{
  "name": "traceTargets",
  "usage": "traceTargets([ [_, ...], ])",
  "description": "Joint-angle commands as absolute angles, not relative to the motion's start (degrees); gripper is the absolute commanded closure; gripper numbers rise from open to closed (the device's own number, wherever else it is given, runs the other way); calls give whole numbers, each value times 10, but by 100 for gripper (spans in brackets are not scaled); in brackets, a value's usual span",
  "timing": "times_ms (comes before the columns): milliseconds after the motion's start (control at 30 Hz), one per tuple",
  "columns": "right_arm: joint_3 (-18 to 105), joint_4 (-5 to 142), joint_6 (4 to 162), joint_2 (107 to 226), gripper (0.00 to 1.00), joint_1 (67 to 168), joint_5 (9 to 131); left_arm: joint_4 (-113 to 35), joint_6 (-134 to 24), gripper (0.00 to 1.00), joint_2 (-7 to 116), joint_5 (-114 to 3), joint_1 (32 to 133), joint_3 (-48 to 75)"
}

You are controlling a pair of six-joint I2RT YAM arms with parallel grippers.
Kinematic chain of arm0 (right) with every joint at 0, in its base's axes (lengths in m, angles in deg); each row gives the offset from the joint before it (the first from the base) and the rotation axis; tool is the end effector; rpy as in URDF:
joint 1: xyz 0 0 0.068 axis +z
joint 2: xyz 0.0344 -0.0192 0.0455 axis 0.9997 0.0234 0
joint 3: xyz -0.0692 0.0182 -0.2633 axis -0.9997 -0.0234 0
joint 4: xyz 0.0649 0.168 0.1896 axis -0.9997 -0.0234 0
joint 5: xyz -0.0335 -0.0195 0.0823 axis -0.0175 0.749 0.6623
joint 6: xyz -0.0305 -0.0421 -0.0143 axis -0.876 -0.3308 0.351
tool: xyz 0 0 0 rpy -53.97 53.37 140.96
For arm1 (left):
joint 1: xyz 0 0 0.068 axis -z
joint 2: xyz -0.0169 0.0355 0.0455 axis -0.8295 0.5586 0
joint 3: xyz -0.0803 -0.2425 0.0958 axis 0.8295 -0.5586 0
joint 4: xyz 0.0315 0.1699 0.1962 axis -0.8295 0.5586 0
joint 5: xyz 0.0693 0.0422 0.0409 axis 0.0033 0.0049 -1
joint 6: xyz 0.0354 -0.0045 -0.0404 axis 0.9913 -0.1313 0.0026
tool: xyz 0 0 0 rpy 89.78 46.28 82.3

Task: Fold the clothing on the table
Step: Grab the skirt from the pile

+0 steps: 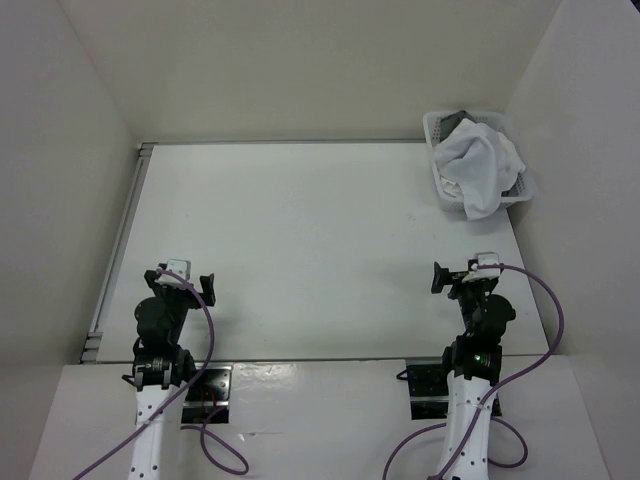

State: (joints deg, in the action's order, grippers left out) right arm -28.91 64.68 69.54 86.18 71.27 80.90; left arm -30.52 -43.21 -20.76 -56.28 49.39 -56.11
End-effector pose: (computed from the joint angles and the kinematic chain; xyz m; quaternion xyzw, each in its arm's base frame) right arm 0.1046 -0.0206 0.1825 -0.0458 0.7166 -0.0267 0.6955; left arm 0.1076 0.0078 0.1756 0.0020 0.7341 -0.0061 0.6790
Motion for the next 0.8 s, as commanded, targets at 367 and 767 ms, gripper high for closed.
traceTargets([
  [367,-297,650,683,812,2,717,835,-318,-414,0,-287,-545,495,-571],
  [767,29,613,722,1037,2,717,666,-363,-391,0,52,-713,495,-222],
])
